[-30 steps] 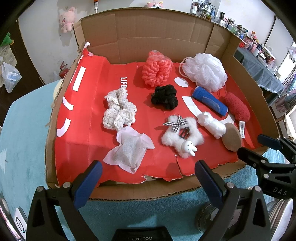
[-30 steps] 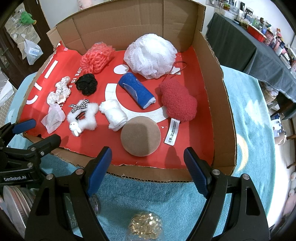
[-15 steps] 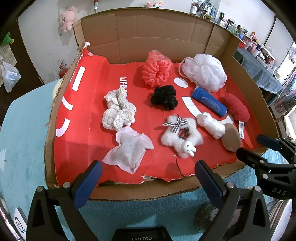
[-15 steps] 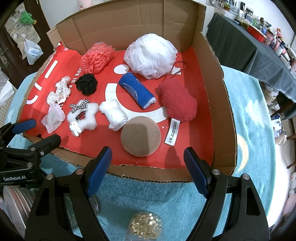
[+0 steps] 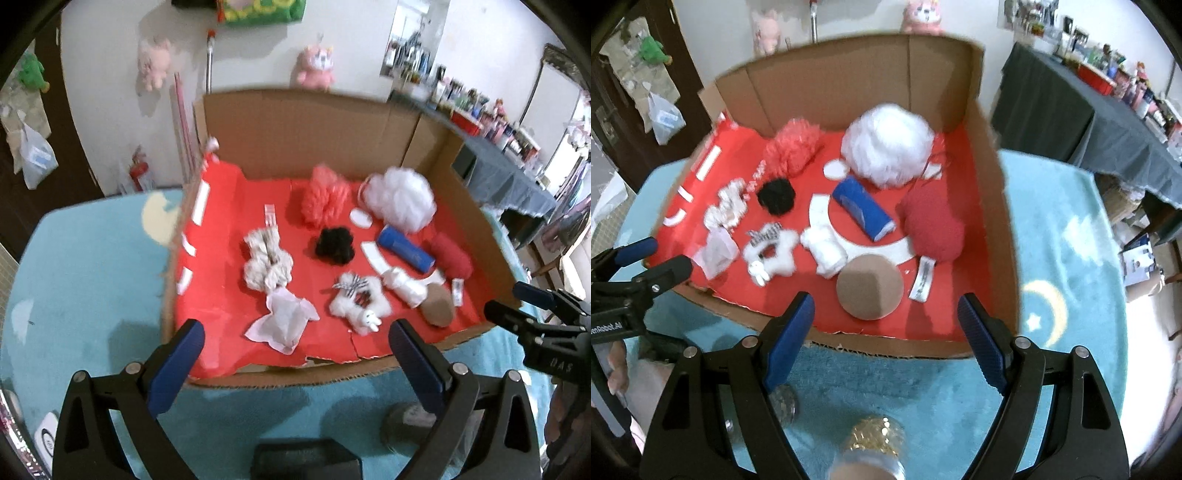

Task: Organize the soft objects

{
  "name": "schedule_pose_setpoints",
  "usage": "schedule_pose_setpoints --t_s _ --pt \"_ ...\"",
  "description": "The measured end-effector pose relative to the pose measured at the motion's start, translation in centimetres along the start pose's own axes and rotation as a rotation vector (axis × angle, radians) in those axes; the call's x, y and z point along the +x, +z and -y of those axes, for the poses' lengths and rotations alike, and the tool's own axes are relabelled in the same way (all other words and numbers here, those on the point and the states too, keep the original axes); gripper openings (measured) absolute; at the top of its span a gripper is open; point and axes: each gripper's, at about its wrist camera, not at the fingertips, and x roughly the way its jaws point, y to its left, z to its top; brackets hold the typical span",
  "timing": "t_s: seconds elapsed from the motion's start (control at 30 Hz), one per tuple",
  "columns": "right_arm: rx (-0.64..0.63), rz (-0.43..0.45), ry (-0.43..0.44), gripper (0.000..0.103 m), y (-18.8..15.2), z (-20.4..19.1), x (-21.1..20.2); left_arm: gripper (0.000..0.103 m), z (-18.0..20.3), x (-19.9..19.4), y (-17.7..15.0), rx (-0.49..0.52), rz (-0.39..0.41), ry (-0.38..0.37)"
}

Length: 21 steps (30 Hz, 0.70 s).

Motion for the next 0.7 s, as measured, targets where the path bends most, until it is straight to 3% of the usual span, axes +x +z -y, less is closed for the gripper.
schedule_pose_setpoints --t_s 0.17,0.33,0.47,0.6,0.7 --pt "0.009 0.097 0.014 0.080 -1.0 0.3 -4.4 0.103 0.5 -5.4 -1.1 0.020 0.128 -0.015" --pt "-0.006 0.222 0.025 0.080 -4.3 -0.1 -9.8 0.103 1.9 -10.9 -4.7 0.063 0.262 -0.018" --pt "-0.017 0.319 0.037 0.093 -8.0 -0.7 -13.4 0.103 2.7 -13.9 -8.6 0.067 0.330 -0.027" --pt "-0.035 0.353 0.027 0.094 -11.8 -1.7 -14.6 0.103 3.2 -14.5 -11.8 0.062 0.344 -0.044" --pt "-0.047 0.354 0.018 0.094 -14.3 -2.3 -14.1 0.103 3.3 -13.5 -13.9 0.051 0.308 -0.059"
